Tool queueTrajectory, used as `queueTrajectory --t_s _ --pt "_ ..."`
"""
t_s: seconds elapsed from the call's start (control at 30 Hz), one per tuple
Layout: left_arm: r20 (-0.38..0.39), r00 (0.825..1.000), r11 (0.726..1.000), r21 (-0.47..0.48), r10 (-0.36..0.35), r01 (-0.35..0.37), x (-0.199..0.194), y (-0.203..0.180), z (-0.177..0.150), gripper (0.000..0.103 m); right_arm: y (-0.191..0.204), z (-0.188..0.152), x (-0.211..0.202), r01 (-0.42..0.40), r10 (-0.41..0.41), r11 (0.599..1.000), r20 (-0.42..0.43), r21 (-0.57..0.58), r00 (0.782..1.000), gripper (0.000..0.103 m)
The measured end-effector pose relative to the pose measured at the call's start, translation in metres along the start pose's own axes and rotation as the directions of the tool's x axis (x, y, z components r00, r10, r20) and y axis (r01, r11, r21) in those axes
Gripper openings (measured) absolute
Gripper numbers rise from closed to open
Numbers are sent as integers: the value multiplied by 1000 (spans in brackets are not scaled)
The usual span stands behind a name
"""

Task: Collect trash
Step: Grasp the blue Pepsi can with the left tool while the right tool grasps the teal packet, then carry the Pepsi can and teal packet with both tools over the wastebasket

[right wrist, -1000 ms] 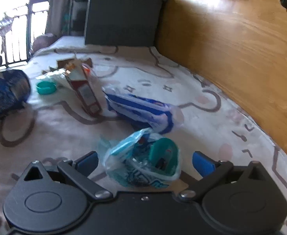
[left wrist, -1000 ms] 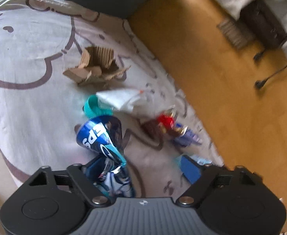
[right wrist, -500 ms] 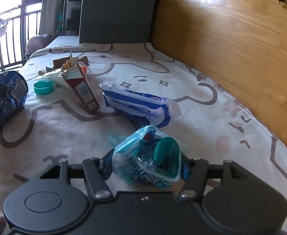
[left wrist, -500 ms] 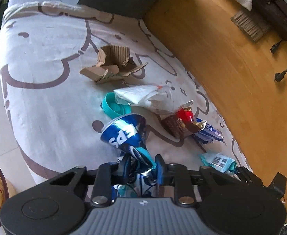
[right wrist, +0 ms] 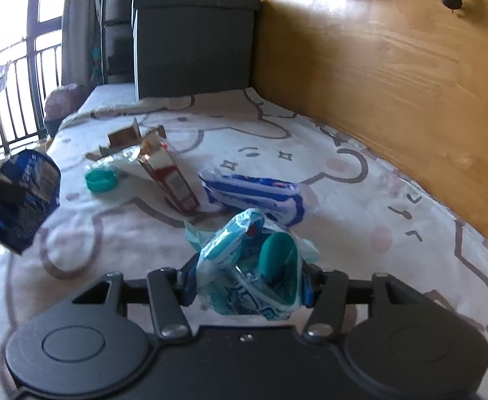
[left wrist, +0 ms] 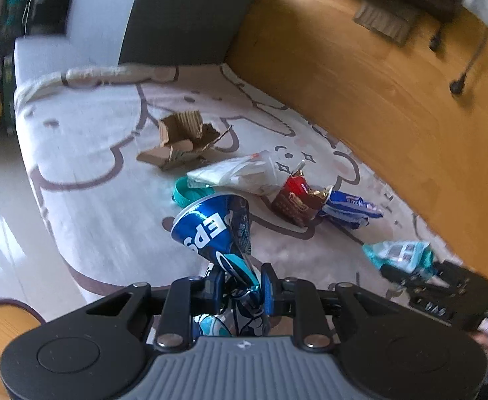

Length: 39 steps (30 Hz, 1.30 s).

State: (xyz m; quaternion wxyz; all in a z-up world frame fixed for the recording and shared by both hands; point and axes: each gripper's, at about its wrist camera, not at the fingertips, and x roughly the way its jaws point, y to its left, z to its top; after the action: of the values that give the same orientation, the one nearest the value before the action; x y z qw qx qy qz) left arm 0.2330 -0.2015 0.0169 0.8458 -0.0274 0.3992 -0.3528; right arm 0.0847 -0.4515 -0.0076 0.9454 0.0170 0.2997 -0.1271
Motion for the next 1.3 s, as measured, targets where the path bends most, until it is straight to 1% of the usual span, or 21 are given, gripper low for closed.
queueTrajectory --t_s 0.23,0.3,0.5,0.63,0.9,1.13,1.3 --pt "73 996 996 70 47 -52 -29 -24 -12 24 21 11 -31 -48 46 997 34 60 998 56" --pt "94 993 993 93 69 -78 -36 -31 -15 24 28 14 -40 -59 56 996 47 62 997 56" --pt "148 983 984 123 110 -128 -57 -44 -25 24 49 21 -62 -89 85 994 71 56 994 56" --pt "175 975 978 131 139 -163 -69 -48 -32 24 59 23 -72 -86 83 995 72 51 994 56" --pt "229 950 965 105 210 -239 -100 -41 -36 24 80 30 -92 -87 83 995 93 47 992 56" --pt "266 936 964 68 232 -258 -125 -29 -39 24 104 34 -97 -114 109 993 101 40 989 56" --pt "282 920 956 25 272 -291 -143 -11 -43 24 122 41 -98 -135 131 990 106 35 986 56"
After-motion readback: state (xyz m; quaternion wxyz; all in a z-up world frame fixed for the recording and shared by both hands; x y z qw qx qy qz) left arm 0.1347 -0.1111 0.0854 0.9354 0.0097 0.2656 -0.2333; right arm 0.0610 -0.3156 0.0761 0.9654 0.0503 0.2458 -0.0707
